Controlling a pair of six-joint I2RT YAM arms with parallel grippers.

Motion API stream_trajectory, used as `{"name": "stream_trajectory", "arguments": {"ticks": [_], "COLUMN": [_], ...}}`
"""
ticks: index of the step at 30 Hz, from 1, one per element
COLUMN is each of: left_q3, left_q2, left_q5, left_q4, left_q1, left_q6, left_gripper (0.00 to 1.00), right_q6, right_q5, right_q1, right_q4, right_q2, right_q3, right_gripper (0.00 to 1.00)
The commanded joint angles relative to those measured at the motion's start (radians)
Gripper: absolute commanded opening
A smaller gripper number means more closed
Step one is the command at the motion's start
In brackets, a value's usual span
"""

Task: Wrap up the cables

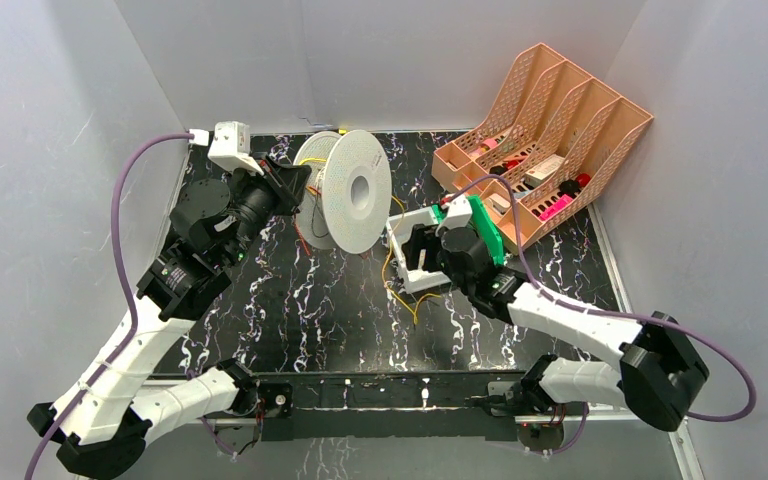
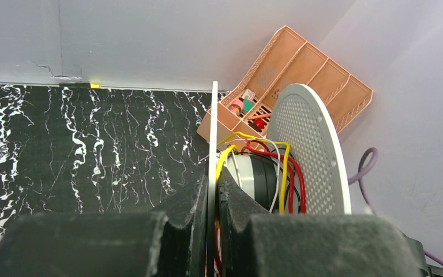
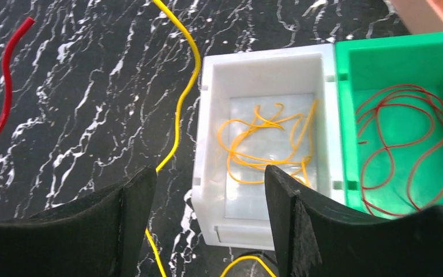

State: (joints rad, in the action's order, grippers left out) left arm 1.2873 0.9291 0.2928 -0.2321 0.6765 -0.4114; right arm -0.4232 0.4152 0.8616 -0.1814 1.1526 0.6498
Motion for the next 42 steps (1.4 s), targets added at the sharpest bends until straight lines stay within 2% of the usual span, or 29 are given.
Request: {"name": "stream_trajectory", "arguments": {"ticks": [1, 9, 14, 22, 30, 42], "left_q3": [0.029, 0.038, 0.043, 0.048, 0.053, 0.057], "left_q2": [-0.020, -0.015, -0.013, -0.010, -0.011, 0.000], "left_q5": [-0.005, -0.010, -0.012, -0.014, -0.004, 0.015], "left_q4": [0.107, 0.101, 0.096, 0.092, 0.081, 0.099], "left_q1": [0.001, 0.001, 0.001, 0.002, 0.001, 0.001], "left_q6": [-0.009, -0.012, -0.016, -0.021, -0.019, -0.017], "left_gripper": [0.00, 0.00, 0.00, 0.00, 0.00, 0.00], "right_q6": [-0.024, -0.041, -0.065, -0.087, -0.072, -0.098], "right_q5": [-0.169, -0.202, -0.230, -0.277, -0.305, -0.378], "right_q1": [-0.029, -0.078, -0.110, -0.131, -0.138, -0.134], "right_q4": [-0.127, -0.193, -0.252, -0.308, -0.309, -0.286], "right_q2": [0.059, 0.200, 0.280, 0.368, 0.358, 0.156], "right_q3": [0.082, 0.169, 0.194, 0.229, 0.201, 0.019], "right_gripper": [0.75, 0.75, 0.71, 0.53, 0.00, 0.00]}}
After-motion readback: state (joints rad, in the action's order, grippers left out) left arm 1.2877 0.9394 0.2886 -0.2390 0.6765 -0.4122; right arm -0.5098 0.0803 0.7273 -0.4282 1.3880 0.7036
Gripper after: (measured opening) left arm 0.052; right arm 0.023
